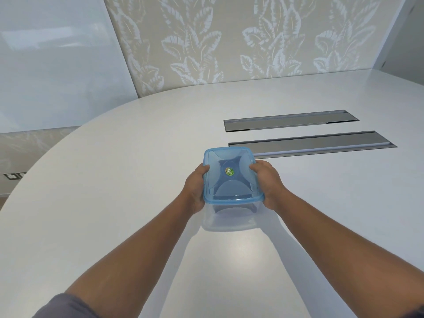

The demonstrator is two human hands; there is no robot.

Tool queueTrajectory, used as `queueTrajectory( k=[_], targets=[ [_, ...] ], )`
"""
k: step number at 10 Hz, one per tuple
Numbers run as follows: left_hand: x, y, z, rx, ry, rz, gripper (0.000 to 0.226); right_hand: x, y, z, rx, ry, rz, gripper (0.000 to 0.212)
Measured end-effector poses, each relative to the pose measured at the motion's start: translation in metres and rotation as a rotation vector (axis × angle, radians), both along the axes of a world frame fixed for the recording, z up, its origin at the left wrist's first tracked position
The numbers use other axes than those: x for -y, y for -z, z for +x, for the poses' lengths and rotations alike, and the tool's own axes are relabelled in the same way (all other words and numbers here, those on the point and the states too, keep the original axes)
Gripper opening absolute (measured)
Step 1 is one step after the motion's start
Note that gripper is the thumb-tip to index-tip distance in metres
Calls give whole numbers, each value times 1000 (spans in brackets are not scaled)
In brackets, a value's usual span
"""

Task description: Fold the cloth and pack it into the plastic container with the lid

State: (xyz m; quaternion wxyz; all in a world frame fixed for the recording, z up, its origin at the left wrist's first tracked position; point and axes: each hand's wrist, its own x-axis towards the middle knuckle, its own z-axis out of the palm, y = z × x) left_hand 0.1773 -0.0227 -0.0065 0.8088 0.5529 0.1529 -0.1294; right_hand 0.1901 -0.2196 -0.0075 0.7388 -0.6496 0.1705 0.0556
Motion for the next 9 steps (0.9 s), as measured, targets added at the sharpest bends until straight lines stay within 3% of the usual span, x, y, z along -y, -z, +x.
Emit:
queueTrajectory(
  k=[1, 4, 6, 7, 8, 9],
  targets=[
    [-3, 0, -3, 9, -21, -22, 40, -2, 0, -3, -19, 2, 97, 28],
    [-8, 1, -8, 23, -31, 1, 39, -8, 5, -7, 14, 20, 153, 27],
    [-10, 0, -9, 35, -19, 81, 41, -7, 2, -12, 54, -24, 30, 34],
    [-11, -7, -14, 79, -47, 232, 42, 0, -9, -19, 87, -43, -123, 49],
    [-11, -20, -19, 196, -43, 465, 59, 5, -17, -24, 166, -76, -289, 61],
    [-6, -41, -26, 409, -30, 774, 62, 4, -36, -35, 304, -106, -535, 67]
  ],
)
